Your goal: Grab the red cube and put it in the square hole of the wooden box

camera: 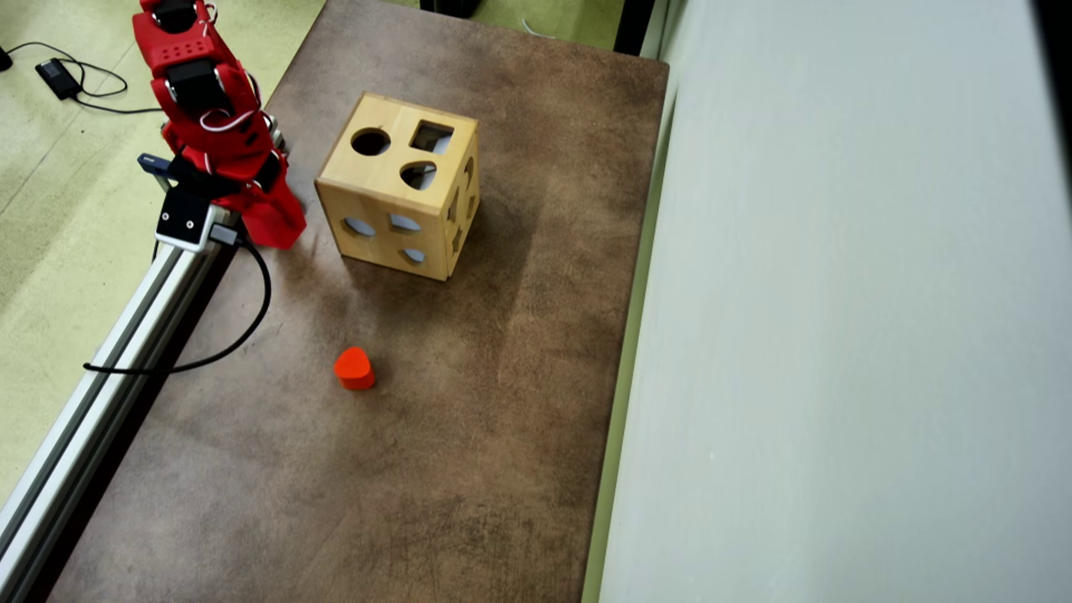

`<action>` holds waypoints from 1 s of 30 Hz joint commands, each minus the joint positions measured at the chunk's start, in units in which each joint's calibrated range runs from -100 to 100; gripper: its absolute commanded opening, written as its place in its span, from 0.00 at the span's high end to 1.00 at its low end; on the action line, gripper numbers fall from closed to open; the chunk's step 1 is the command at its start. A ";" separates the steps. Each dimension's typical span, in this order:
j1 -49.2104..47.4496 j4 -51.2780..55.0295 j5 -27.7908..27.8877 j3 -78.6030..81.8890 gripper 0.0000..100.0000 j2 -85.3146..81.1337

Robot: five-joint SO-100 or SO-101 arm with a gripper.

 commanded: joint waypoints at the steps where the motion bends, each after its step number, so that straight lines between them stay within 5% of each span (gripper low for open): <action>1: -5.05 0.42 -5.67 -2.16 0.98 -2.73; 21: -28.38 -0.06 -20.12 -18.35 0.98 -1.46; 30: -33.06 -0.55 -21.15 -20.05 0.98 12.13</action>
